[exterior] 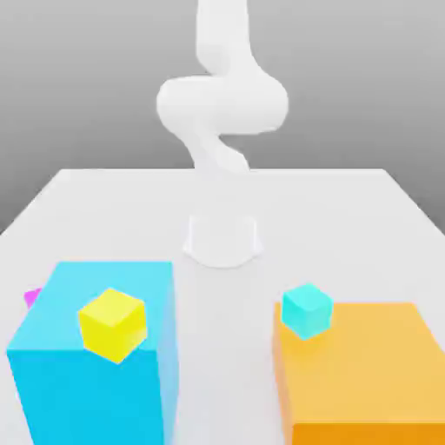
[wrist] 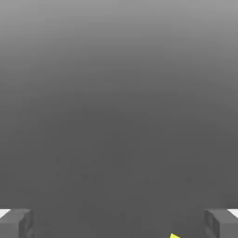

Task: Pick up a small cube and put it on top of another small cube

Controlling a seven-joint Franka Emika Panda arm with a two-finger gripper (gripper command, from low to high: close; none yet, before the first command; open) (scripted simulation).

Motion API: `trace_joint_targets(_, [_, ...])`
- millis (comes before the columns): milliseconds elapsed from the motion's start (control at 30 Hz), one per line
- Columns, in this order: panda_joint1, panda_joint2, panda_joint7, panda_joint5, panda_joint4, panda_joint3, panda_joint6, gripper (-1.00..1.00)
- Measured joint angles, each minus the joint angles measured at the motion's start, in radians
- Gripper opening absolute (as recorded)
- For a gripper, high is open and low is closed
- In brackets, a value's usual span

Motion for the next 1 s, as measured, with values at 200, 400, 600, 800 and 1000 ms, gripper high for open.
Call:
trace_joint_targets(200, [-0.132, 0.221, 0.039, -0.040, -0.107, -0.105, 0.129, 0.00])
trace_joint_targets(400, [-0.249, 0.435, 0.055, -0.048, -0.210, -0.229, 0.254, 0.00])
trace_joint_targets(600, [-0.376, 0.658, 0.014, 0.022, -0.315, -0.354, 0.380, 0.00])
trace_joint_targets(800, [-0.501, 0.890, -0.138, 0.241, -0.359, -0.307, 0.518, 0.00])
trace_joint_targets(1000, [-0.618, 1.027, -0.245, 0.381, -0.329, -0.161, 0.622, -1.00])
